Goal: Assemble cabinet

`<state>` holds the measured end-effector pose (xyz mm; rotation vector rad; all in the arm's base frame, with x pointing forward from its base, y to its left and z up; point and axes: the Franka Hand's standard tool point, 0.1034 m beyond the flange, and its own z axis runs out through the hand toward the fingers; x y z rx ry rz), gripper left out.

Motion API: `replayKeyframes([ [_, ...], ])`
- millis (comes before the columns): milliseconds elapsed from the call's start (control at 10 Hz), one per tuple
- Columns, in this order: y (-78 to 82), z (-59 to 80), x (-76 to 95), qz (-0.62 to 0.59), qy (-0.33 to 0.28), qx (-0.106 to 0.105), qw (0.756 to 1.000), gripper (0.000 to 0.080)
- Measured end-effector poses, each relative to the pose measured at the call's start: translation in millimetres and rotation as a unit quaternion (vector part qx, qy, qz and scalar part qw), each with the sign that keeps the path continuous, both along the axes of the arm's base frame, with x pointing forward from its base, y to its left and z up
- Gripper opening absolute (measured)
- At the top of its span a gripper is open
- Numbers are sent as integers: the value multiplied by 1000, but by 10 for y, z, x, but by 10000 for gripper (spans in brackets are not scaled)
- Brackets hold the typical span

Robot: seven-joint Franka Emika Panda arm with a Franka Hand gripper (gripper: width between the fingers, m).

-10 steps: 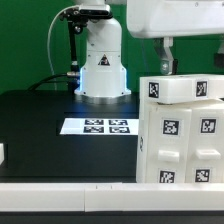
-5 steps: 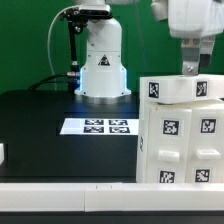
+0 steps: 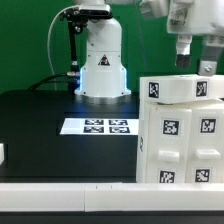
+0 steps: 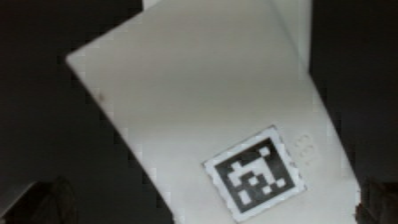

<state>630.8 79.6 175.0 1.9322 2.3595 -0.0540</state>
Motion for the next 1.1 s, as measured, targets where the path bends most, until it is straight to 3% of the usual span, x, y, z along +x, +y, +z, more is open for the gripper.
replayKeyframes([
  [300, -95, -40, -14, 81, 10, -22, 996, 795],
  [600, -182, -145, -34, 82, 20, -25, 996, 795],
  [800, -190, -144, -33, 59, 18, -25, 998, 795],
  [900, -202, -144, -32, 53, 17, -25, 998, 705],
  [1000, -207, -145, -32, 27, 14, -25, 999, 558],
  [1100, -208, -145, -32, -13, 10, -23, 1000, 560],
])
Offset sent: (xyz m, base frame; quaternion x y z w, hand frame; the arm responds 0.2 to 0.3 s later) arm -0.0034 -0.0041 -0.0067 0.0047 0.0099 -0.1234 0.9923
